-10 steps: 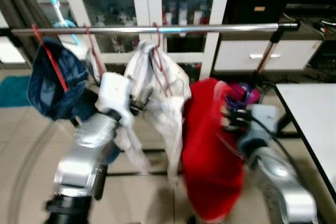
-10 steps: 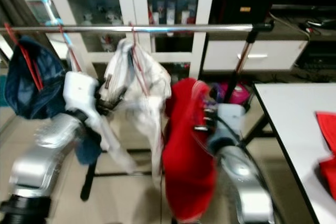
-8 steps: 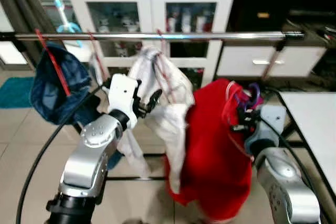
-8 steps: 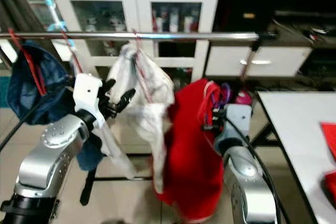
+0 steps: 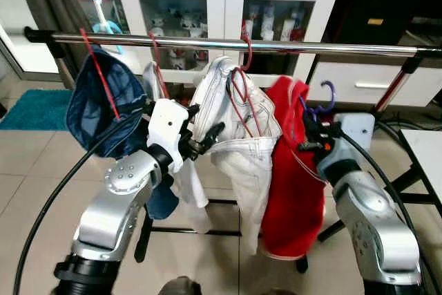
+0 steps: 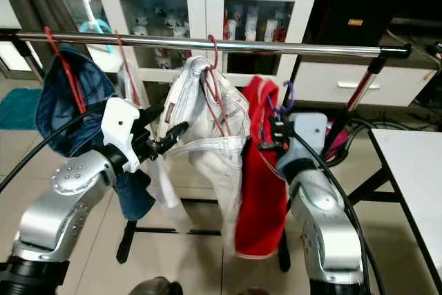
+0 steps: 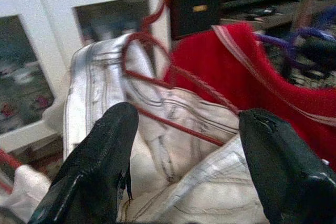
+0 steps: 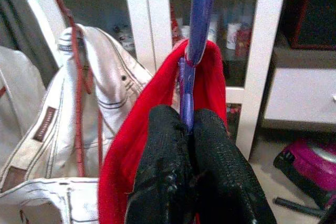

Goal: Hang hanger

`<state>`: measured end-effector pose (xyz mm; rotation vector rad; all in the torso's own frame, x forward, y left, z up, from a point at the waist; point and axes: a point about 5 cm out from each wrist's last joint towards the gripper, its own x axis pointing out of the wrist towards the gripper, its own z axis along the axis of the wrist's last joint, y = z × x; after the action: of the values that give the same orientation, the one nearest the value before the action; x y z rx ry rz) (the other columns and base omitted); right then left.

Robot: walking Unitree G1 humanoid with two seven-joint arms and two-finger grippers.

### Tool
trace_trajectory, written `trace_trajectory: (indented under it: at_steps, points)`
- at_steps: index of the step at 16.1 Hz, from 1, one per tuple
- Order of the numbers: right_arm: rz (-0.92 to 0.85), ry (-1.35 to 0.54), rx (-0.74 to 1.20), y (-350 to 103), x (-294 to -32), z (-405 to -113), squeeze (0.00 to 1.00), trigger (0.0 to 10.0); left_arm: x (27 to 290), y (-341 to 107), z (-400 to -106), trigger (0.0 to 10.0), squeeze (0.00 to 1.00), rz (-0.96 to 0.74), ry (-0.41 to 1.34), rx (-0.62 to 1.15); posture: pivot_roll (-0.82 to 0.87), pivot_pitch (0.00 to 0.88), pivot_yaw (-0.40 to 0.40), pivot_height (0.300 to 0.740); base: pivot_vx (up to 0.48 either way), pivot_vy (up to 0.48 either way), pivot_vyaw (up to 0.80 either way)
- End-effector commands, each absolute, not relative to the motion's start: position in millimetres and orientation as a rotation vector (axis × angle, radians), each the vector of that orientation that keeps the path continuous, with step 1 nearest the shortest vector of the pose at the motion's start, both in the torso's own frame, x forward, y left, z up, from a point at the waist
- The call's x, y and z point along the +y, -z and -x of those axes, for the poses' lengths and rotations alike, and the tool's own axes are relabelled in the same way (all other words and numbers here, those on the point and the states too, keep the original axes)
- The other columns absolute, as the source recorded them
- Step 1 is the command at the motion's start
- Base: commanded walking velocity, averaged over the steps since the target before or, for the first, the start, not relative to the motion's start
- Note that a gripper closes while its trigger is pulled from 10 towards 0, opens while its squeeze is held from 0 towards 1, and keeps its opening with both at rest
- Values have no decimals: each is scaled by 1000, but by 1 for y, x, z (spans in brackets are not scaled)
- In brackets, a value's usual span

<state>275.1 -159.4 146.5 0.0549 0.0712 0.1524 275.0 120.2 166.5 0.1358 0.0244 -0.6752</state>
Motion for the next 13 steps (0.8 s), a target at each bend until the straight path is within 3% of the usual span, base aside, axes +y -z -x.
trace_trajectory:
  at_steps: [1, 5, 13]
  points:
    - [-33, -146, -4, -165, -163, -288, 0, 10000, 113, -174, -271, 10000, 0, -171, 795, 12, -3, 43, -2, 740, 0, 0, 0]
    - [-25, -32, -23, -182, -181, -323, 0, 10000, 110, -180, -270, 10000, 0, -218, 926, 24, 3, 30, -5, 740, 0, 0, 0]
    - [31, 72, 46, -196, -208, -368, 0, 10000, 107, -180, -264, 10000, 0, -216, 1022, 46, -1, 20, -3, 740, 0, 0, 0]
